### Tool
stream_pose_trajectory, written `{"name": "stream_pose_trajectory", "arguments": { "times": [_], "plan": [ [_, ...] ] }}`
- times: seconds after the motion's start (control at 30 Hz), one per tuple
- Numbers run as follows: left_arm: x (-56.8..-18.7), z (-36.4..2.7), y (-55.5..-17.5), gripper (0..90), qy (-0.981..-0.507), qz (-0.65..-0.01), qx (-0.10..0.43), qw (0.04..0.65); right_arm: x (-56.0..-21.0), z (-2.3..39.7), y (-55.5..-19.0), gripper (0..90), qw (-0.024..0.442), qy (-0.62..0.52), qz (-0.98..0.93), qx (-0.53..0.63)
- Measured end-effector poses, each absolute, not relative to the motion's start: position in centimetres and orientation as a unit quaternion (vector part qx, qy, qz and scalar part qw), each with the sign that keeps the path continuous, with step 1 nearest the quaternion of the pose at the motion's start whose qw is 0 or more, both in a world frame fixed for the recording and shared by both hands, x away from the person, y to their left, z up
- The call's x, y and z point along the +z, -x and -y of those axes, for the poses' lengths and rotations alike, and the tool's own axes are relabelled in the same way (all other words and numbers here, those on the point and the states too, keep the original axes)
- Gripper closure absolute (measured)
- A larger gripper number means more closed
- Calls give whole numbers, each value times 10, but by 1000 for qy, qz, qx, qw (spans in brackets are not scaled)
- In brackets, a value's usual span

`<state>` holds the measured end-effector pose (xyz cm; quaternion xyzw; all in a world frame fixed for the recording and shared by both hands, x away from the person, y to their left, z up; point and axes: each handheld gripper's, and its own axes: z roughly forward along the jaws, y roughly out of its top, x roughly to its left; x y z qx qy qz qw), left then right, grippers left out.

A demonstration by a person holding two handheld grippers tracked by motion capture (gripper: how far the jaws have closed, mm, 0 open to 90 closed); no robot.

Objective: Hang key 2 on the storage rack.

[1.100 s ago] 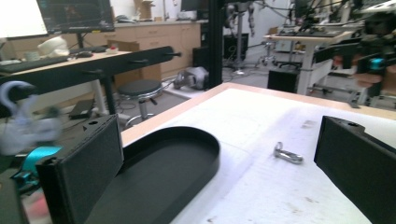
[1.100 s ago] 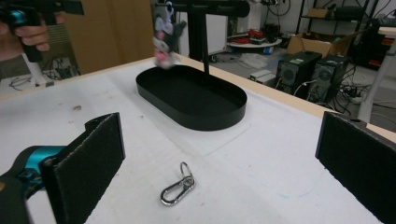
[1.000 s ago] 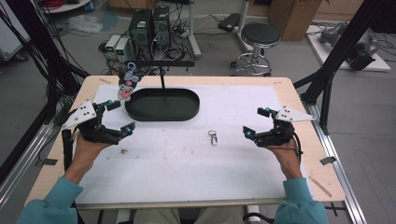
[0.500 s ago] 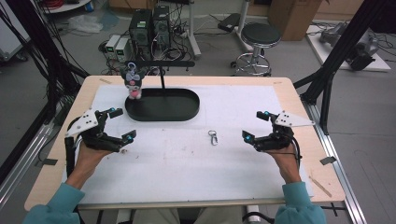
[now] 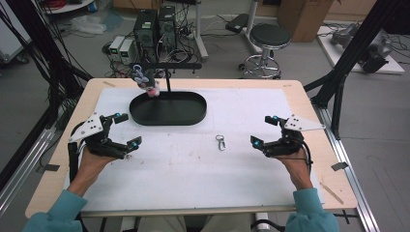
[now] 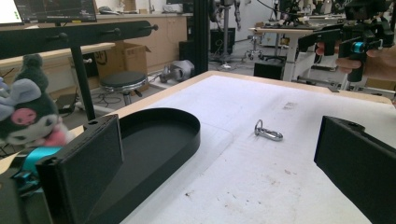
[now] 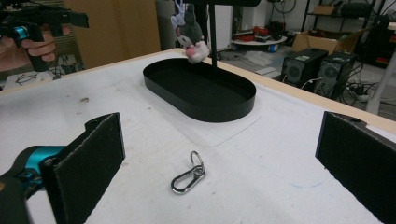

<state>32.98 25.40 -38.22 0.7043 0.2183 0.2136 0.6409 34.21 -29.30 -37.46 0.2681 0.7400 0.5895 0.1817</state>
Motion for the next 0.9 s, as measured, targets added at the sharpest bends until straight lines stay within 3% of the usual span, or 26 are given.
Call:
{"name": "stream_pose_trajectory", "arguments": {
  "times": [0.4,0.9],
  "plan": [
    [-384,-250,-332,17,-708,-214,207,641,-364,280,-358,6,157,-241,-774,565],
    [-384,-249,-331,17,-710,-203,205,642,-358,233,-396,11,105,-183,-847,488]
  ]
}}
